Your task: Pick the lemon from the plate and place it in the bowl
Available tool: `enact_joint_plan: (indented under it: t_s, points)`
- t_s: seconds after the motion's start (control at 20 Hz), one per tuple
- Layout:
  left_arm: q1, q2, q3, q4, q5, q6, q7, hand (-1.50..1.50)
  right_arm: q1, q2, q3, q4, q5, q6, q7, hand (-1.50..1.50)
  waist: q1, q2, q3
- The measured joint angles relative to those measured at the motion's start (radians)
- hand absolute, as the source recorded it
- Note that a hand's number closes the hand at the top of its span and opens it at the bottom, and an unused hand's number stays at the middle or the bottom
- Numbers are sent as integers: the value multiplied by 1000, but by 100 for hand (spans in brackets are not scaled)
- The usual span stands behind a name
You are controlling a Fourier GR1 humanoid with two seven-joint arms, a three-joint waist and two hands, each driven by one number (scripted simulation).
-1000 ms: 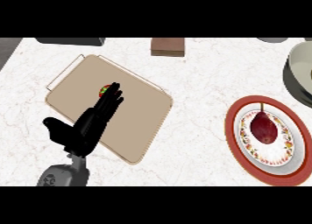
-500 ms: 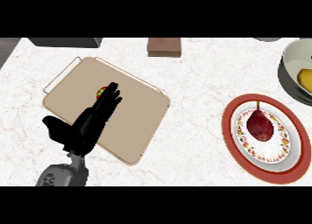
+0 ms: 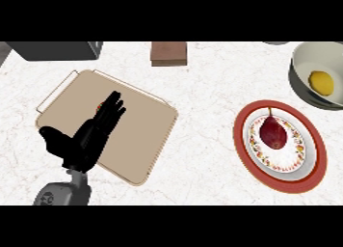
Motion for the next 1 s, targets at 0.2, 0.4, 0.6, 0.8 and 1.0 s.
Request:
enact_joint_plan:
  t_s: [0.2, 0.4, 0.6, 0.8, 1.0]
  points:
    - [8, 0, 14, 1, -1, 15, 3, 0, 100, 87, -17, -171, -93, 84, -59, -150, -28, -11, -2]
    - [36, 18, 42, 1, 10, 9, -13, 0, 216, 183, -10, -362, -148, 151, -83, -150, -57, -23, -5]
    - [50, 30, 58, -4, 14, 9, -13, 0, 376, 289, 11, -544, -175, 214, -121, 150, -85, -31, -6]
    - [72, 36, 69, -16, 20, 11, -14, 0, 563, 406, 31, -704, -196, 277, -167, 150, -108, -35, -7]
    - [80, 33, 66, -20, 16, 14, -19, 0, 774, 478, 69, -813, -240, 336, -215, 150, -115, -30, -6]
